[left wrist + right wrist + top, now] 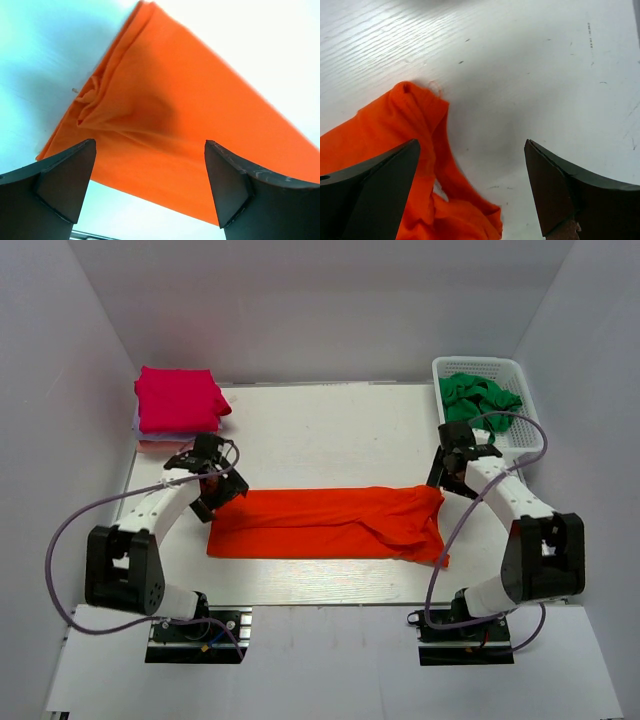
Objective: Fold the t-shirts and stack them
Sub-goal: Fold the other side of the tshirt into a rectangle, then rotate the tshirt 90 degrees
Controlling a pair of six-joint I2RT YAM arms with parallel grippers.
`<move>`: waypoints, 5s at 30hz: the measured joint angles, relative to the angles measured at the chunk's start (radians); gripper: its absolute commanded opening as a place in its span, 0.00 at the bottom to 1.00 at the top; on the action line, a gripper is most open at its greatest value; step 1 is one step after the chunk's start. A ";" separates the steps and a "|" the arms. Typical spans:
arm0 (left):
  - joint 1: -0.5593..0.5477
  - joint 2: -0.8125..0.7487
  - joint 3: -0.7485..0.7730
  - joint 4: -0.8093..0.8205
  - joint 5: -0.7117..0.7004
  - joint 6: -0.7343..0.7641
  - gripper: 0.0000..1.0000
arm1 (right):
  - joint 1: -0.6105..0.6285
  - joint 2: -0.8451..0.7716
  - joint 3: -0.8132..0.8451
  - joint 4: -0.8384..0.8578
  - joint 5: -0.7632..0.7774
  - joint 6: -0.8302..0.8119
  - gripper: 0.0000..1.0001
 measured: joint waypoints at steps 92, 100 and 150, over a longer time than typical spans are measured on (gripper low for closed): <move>-0.355 0.135 -0.056 0.054 0.183 0.243 0.99 | 0.134 0.824 0.870 0.085 -0.572 -0.209 0.90; -0.515 0.296 0.093 -0.096 0.166 0.267 0.99 | 0.139 0.924 1.023 0.099 -0.644 -0.210 0.90; -0.759 -0.179 -0.288 0.126 0.146 -0.089 0.95 | 0.396 -0.259 -0.436 0.217 -0.967 0.069 0.90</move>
